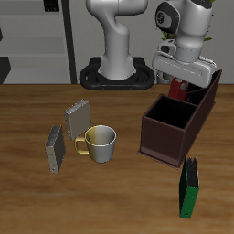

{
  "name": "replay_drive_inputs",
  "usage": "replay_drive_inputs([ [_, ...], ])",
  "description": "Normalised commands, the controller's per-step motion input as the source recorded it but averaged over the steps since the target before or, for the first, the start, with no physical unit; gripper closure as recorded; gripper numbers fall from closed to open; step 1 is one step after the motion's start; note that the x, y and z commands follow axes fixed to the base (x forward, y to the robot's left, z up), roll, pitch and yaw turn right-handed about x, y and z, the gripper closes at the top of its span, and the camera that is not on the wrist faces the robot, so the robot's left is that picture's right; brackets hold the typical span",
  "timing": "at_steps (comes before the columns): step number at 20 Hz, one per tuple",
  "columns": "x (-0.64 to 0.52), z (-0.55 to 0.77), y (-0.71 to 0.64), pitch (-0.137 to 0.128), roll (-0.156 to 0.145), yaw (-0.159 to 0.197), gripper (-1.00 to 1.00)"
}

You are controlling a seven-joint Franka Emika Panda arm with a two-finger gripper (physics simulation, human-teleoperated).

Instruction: Place the red book into the left desk caddy's front compartment

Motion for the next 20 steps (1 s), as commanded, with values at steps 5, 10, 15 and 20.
replay_drive_inputs([
  [5, 0.01, -0.05, 0.00, 0.006, 0.002, 0.006, 1.00],
  [10, 0.05, -0.15, -0.04, 0.059, 0.020, -0.012, -1.00],
  [15, 0.07, 0.01, -0.07, 0.033, -0.002, -0.010, -1.00],
  [20, 0.02, 0.01, -0.16, 0.006, -0.014, 0.009, -1.00],
])
